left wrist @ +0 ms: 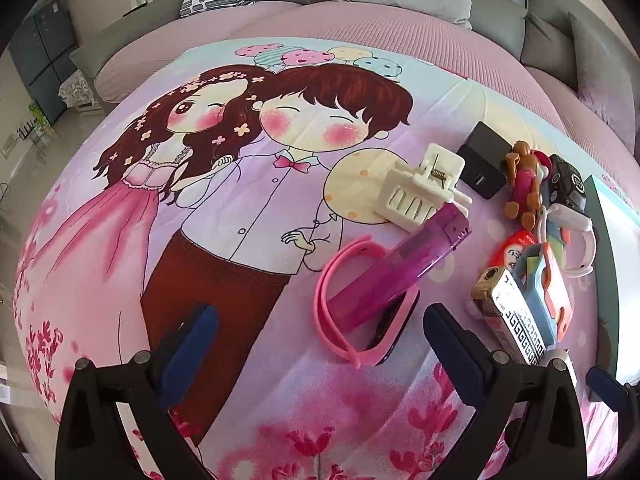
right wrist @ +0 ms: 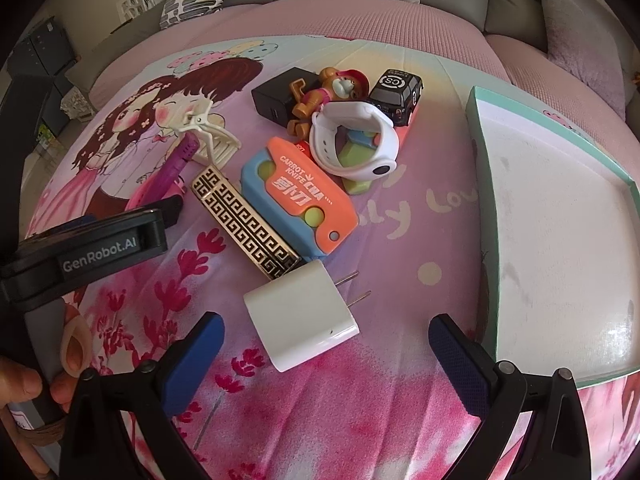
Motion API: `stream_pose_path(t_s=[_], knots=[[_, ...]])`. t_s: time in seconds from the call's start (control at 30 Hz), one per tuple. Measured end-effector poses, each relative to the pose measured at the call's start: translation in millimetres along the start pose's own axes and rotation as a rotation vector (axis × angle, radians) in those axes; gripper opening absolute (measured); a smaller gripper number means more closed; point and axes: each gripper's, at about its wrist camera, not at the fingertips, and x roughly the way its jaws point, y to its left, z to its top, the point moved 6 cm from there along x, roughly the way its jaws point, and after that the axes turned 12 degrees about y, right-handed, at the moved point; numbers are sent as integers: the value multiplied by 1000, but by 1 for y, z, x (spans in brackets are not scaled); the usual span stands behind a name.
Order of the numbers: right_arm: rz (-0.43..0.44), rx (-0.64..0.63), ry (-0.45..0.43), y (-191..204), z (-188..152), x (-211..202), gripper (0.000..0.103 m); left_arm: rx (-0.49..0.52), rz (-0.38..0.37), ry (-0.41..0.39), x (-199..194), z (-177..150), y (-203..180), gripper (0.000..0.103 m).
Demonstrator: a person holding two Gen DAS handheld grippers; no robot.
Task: Organize rigid objects
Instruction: 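Lower the left gripper onto the pink-purple lighter and close it while the right tool approaches the white charger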
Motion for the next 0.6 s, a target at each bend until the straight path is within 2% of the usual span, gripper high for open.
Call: stream_pose_path(t_s=[0.2,0.33,0.57,0.6], knots=[[2,-9,8,4,0,4,103,-16,-15,-38,-3,5,2,100],[-2,-9,15,5,-1,7,101,21,-39,-31,0,8,-8,82],[-9,5,6,3,0,7,90,67,5,-134,-17,16,-15,81],[-14,6,4,2,0,6,89,76,4,-143,-18,17,-17,76]])
